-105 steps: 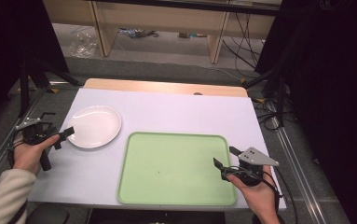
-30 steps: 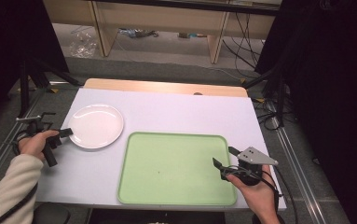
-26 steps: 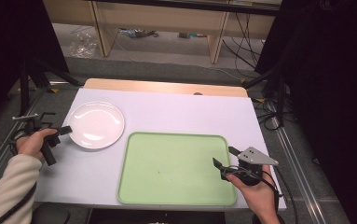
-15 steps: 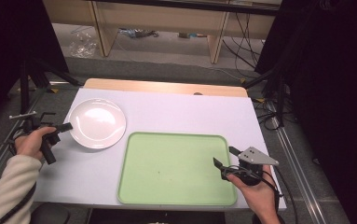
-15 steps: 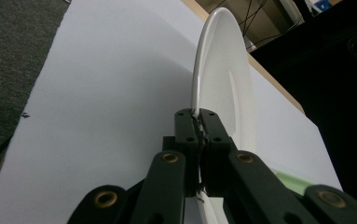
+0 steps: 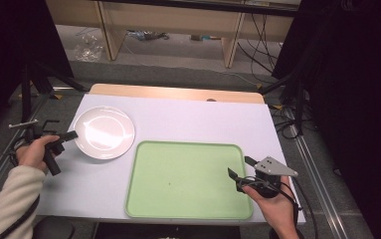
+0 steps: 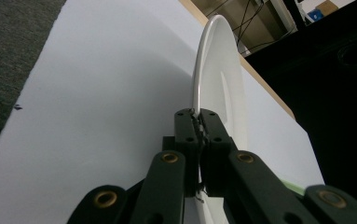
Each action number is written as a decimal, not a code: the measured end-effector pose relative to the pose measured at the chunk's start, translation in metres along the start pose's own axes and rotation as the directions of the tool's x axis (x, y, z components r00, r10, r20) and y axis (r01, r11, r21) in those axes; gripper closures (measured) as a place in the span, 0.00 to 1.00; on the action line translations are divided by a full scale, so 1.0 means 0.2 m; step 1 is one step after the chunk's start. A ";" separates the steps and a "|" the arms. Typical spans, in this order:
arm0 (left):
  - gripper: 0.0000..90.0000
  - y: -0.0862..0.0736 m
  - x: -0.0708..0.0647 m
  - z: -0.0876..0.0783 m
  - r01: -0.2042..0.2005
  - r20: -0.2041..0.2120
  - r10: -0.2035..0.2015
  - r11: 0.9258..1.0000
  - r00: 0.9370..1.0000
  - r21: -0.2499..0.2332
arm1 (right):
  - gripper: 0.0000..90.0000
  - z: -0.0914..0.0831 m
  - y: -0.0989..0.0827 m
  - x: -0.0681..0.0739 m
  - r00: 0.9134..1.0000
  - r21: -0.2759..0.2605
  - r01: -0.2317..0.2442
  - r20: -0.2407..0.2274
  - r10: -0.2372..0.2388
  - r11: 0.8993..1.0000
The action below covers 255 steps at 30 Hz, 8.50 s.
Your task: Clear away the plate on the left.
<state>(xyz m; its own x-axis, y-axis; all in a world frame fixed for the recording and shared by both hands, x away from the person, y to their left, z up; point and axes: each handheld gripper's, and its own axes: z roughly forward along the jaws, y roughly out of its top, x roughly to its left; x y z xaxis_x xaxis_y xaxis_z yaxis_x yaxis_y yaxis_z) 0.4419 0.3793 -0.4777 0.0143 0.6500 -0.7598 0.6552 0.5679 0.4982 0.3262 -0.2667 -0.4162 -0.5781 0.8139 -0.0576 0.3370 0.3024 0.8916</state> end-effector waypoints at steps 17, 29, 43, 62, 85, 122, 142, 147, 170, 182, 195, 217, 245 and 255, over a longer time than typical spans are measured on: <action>0.96 0.00 -0.03 -0.02 0.041 0.068 -0.039 0.999 0.997 -0.022 | 0.33 0.00 0.00 0.00 1.000 -0.008 -0.001 -0.001 0.001 1.000; 0.96 -0.01 -0.07 -0.02 0.040 0.114 -0.037 0.999 0.993 -0.026 | 0.33 0.00 0.00 0.01 1.000 0.002 -0.014 -0.010 0.014 1.000; 0.96 -0.03 -0.13 0.00 0.044 0.158 -0.042 0.999 0.987 -0.007 | 0.33 0.00 0.00 0.00 1.000 -0.008 -0.001 -0.002 0.001 1.000; 0.96 -0.09 -0.22 0.06 0.064 0.208 -0.075 0.996 0.975 0.061 | 0.33 0.00 0.01 0.00 1.000 -0.012 0.001 -0.002 -0.001 1.000; 0.96 -0.15 -0.30 0.11 0.051 0.242 -0.076 0.993 0.967 0.105 | 0.34 0.00 0.01 0.01 1.000 -0.014 -0.019 -0.003 0.019 1.000; 0.96 -0.23 -0.40 0.16 0.031 0.272 -0.075 0.986 0.959 0.163 | 0.34 -0.01 0.01 0.00 1.000 -0.018 -0.019 -0.004 0.019 1.000; 0.96 -0.27 -0.43 0.19 0.018 0.271 -0.070 0.982 0.960 0.190 | 0.34 -0.01 0.01 0.00 1.000 -0.027 -0.007 0.002 0.007 1.000; 0.96 -0.27 -0.43 0.20 0.020 0.276 -0.074 0.981 0.958 0.195 | 0.34 -0.02 0.01 0.01 1.000 -0.015 -0.020 -0.008 0.020 1.000; 0.96 -0.29 -0.45 0.22 0.000 0.278 -0.059 0.978 0.959 0.208 | 0.35 -0.02 0.01 0.01 1.000 -0.014 -0.021 -0.009 0.021 1.000; 0.96 -0.31 -0.47 0.23 -0.001 0.284 -0.065 0.974 0.957 0.225 | 0.35 -0.02 0.01 0.00 1.000 -0.013 -0.020 -0.006 0.019 1.000; 0.96 -0.33 -0.49 0.25 -0.005 0.294 -0.064 0.973 0.954 0.229 | 0.35 -0.02 0.01 0.01 1.000 -0.018 -0.021 -0.008 0.021 1.000; 0.96 -0.36 -0.51 0.27 -0.020 0.291 -0.056 0.967 0.955 0.252 | 0.35 -0.02 0.01 0.01 1.000 -0.014 -0.021 -0.010 0.021 1.000; 0.96 -0.39 -0.54 0.31 -0.039 0.295 -0.046 0.961 0.954 0.275 | 0.35 -0.02 0.01 0.00 1.000 -0.014 -0.022 -0.010 0.022 1.000; 0.96 -0.41 -0.56 0.32 -0.062 0.296 -0.027 0.956 0.955 0.288 | 0.35 -0.02 0.01 0.01 1.000 -0.019 -0.021 -0.010 0.021 1.000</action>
<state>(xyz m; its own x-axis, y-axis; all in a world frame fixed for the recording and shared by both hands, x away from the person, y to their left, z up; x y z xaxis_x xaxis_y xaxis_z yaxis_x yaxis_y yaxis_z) 0.4361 0.2282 -0.4606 0.2199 0.4557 -0.8625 0.8425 0.3570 0.4034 0.3240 -0.2668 -0.4125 -0.5782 0.8152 -0.0344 0.3351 0.2757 0.9010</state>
